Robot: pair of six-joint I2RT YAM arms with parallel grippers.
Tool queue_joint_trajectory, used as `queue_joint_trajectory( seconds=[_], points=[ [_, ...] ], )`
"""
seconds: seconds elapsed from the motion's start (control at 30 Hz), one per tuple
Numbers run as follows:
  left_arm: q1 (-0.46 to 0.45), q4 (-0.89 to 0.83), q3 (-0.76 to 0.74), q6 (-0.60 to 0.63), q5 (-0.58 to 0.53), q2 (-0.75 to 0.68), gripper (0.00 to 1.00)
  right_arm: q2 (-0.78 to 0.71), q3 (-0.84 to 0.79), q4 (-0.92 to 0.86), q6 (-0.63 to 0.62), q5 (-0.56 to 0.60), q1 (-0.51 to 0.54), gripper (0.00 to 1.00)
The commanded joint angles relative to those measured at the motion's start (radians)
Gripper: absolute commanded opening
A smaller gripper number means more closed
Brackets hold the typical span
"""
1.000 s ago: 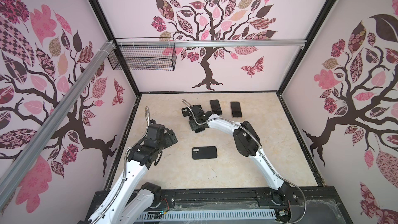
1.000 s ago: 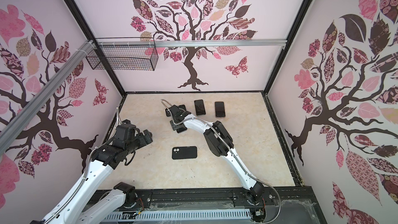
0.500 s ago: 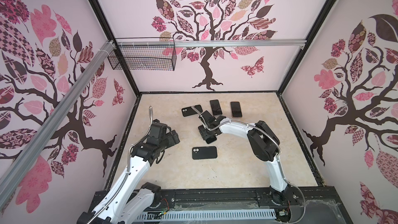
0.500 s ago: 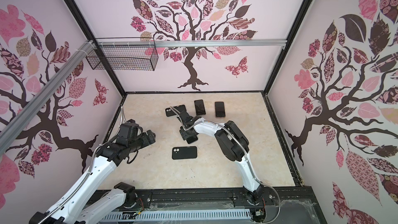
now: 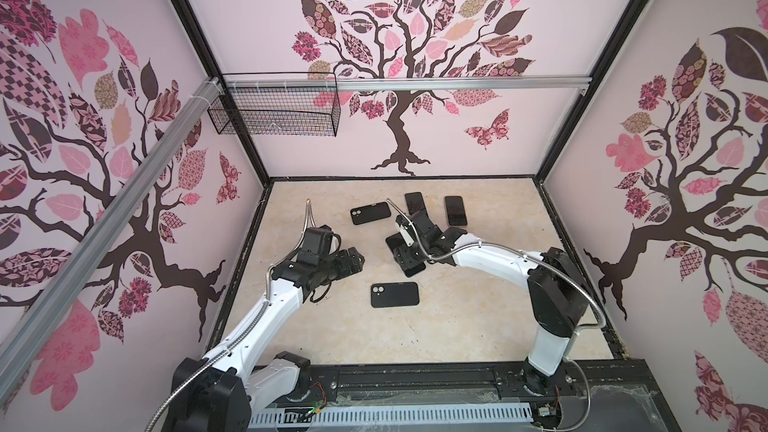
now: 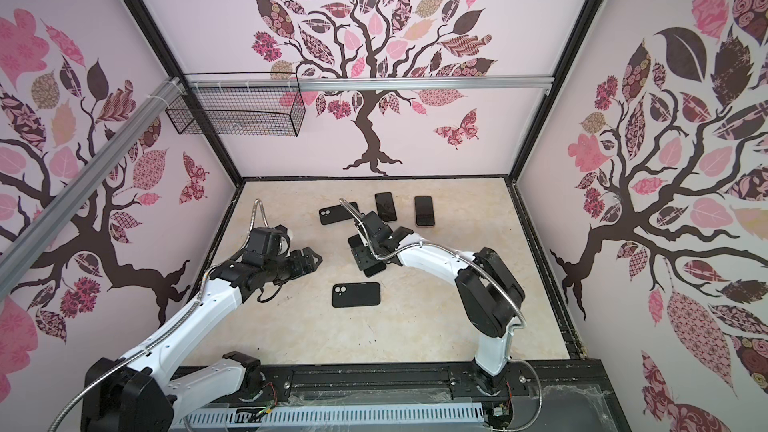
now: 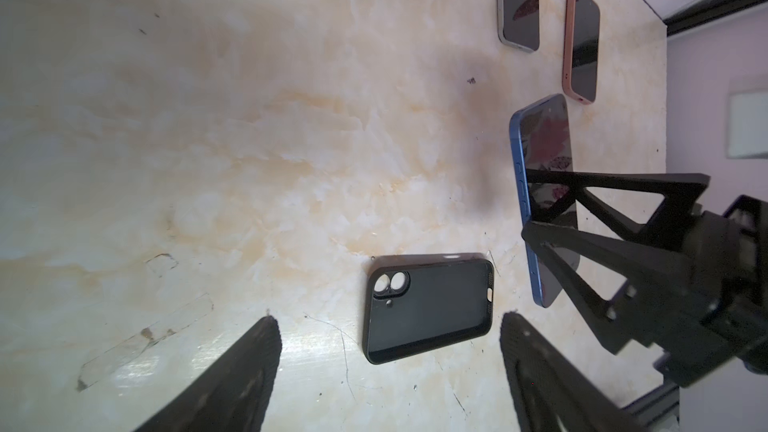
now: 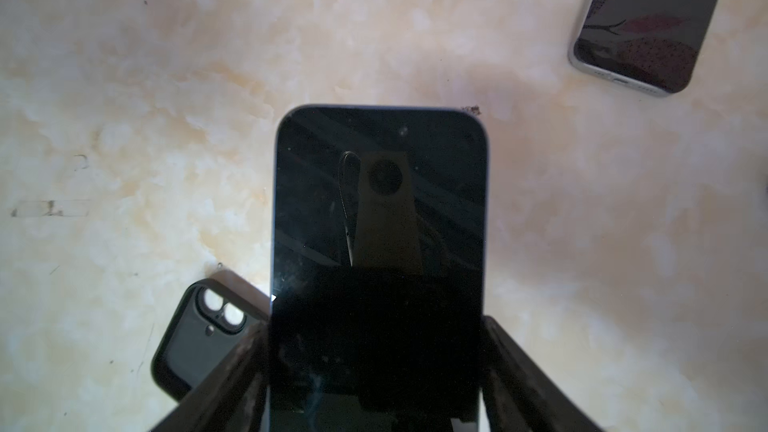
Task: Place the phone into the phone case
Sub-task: 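Lift the blue-framed phone with the right gripper and carry it toward the left gripper, then grasp the blue-framed phone's other edge with the left gripper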
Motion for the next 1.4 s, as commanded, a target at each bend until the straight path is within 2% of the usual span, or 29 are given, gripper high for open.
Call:
queue_joint_trajectory(
  seconds=[0.0,0.13,0.33,0.5,0.93,1.37],
  points=[
    [0.006,0.042,0.076,0.032,0.147,0.038,0.83,-0.131,-0.046,0.081,0.023,-0.05,-0.005,0.3],
    [0.007,0.072,0.096,0.044,0.247,0.066,0.82,-0.201,-0.112,0.106,0.041,-0.078,-0.004,0.3],
    [0.007,0.208,0.077,-0.004,0.384,0.083,0.8,-0.257,-0.156,0.101,0.046,-0.107,-0.003,0.29],
    [0.007,0.219,0.095,-0.002,0.477,0.123,0.77,-0.305,-0.193,0.125,0.049,-0.144,0.004,0.29],
    [0.007,0.277,0.12,-0.058,0.623,0.149,0.73,-0.371,-0.213,0.132,0.05,-0.185,0.04,0.28],
    [0.007,0.34,0.127,-0.127,0.682,0.201,0.53,-0.396,-0.218,0.131,0.034,-0.177,0.072,0.27]
  ],
)
